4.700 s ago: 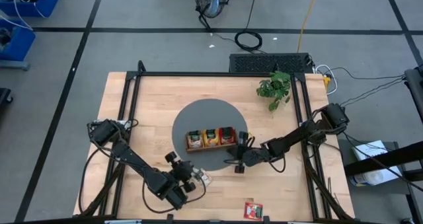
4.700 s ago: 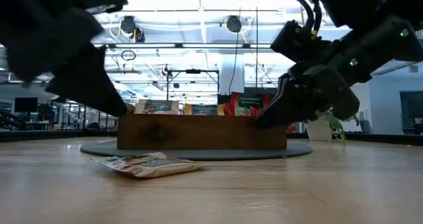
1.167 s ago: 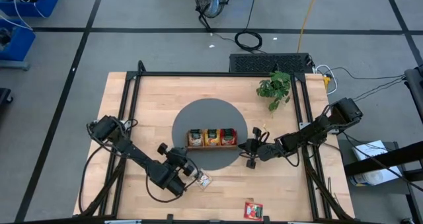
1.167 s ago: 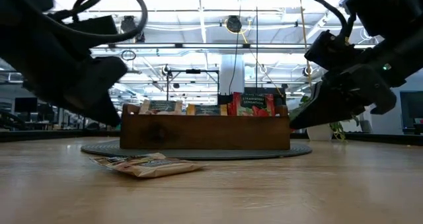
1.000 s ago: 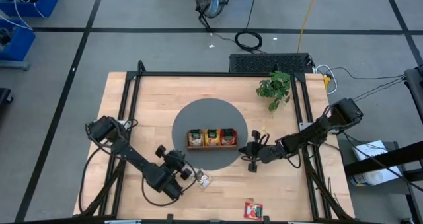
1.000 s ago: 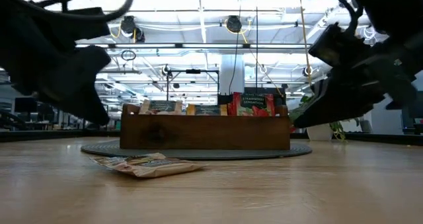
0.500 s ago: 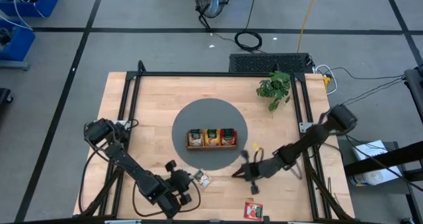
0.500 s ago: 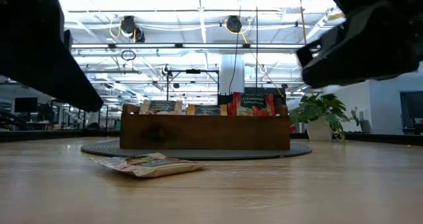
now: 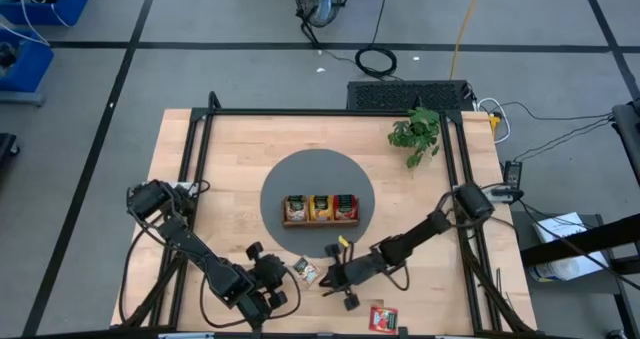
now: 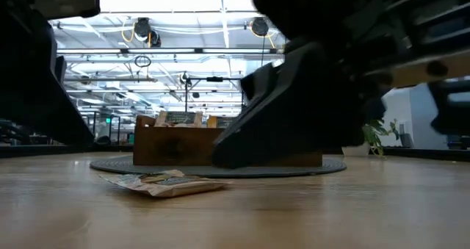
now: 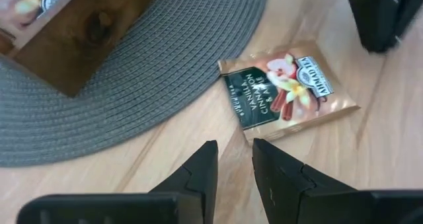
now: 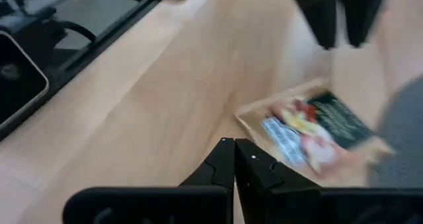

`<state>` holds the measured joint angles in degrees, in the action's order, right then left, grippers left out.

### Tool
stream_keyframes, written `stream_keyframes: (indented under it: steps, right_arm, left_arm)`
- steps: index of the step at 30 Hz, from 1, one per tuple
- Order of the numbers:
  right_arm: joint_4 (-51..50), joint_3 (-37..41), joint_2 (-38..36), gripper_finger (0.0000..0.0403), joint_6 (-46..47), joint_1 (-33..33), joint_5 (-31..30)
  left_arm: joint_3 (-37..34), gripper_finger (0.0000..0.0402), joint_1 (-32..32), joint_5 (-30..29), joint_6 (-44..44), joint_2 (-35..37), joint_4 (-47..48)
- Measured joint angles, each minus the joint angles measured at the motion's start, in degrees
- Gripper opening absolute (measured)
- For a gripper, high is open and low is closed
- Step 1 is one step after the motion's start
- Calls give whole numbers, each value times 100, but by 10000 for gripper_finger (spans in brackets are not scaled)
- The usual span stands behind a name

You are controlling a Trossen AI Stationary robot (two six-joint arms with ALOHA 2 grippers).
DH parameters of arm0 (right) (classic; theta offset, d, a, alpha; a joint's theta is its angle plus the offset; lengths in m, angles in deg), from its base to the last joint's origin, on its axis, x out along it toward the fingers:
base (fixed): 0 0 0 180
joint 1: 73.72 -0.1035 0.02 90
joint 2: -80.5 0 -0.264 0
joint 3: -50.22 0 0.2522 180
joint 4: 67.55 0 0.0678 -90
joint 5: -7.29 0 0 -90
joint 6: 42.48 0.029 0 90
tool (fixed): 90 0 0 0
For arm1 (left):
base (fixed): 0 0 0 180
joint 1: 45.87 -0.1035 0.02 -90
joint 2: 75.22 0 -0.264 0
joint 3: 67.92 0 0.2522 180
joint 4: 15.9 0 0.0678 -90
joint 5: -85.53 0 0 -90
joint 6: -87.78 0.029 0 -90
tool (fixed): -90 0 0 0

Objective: Pick & Place Tea
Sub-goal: Put the brown tea bag into the left section of the wooden organizer

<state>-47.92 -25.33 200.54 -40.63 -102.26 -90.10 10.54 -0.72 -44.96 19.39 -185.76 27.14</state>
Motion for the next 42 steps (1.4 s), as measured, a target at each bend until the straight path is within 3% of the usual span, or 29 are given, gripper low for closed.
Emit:
stream_keyframes:
  steps: [10, 17, 33, 38, 42]
  right_arm:
    - [26, -222, 254, 0, -59, 83, 124]
    - [156, -224, 241, 0, -284, 195, -157]
    - [-217, -236, 433, 0, -230, 408, -151]
    - [-135, -243, 755, 0, 227, 624, 390]
    - [-216, -243, 913, 0, 440, 726, 641]
  left_arm:
    - [-215, 101, -13, 42, 74, -2, -588]
    - [-215, 101, -86, 42, 166, -2, -605]
    - [-217, 102, -186, -58, 428, -2, -1000]
    - [-217, 107, -201, -110, 445, -2, -902]
    - [-217, 143, -199, -107, 224, -2, -484]
